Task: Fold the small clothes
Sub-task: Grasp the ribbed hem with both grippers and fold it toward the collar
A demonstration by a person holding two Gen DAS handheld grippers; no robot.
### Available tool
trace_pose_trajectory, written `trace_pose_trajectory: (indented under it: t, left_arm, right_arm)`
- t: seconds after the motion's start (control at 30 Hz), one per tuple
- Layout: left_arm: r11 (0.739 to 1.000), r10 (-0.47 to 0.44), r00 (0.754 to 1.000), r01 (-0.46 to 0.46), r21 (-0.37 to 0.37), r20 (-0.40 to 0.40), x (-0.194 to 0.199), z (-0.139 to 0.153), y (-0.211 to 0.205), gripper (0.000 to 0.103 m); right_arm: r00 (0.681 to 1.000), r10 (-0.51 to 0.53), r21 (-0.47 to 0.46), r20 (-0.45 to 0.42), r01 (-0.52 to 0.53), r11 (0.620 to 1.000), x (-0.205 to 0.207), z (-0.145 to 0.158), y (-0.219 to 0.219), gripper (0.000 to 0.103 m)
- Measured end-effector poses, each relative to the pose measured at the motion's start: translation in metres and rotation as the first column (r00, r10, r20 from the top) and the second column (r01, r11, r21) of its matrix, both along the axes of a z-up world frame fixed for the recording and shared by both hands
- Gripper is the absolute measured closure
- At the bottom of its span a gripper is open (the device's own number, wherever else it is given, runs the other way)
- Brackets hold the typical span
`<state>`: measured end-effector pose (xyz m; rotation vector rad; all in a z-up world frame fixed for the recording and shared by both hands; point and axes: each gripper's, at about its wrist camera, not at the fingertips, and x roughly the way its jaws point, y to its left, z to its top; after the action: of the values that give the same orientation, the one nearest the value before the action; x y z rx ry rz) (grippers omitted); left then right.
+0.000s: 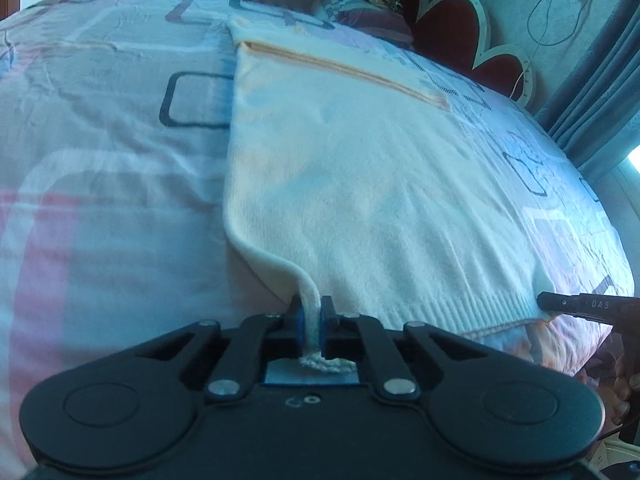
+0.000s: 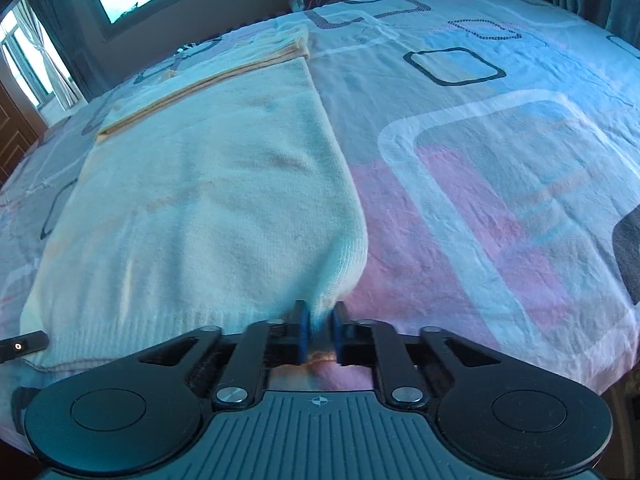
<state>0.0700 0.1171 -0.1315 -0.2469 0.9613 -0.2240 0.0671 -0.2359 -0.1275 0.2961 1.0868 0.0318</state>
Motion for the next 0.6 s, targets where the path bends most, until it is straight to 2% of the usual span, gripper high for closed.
trace_pose_trajectory:
  t: [0.13, 0.3, 0.6]
  left_arm:
    - [1.000, 0.009, 0.996, -0.011, 0.027, 0.086, 0.008, 0.018, 0.000, 0.097]
    - [0.999, 0.043, 0.984, -0.047, 0.020, 0.171, 0.030, 0.041, 0.004, 0.098]
    - [0.994, 0.098, 0.952, -0.109, 0.021, 0.289, 0.093, 0.059, 0.004, 0.098]
  right_arm:
    - [0.997, 0.013, -0.013, 0.076, -0.012, 1.000, 0.010, 0.017, 0.004, 0.095]
    - [0.987, 0.015, -0.008, 0.161, -0.014, 1.000, 0.035, 0.038, 0.005, 0.095]
    - [0.962, -0.002, 0.022, 0.273, -0.004, 1.000, 0.110, 0.051, 0.004, 0.095]
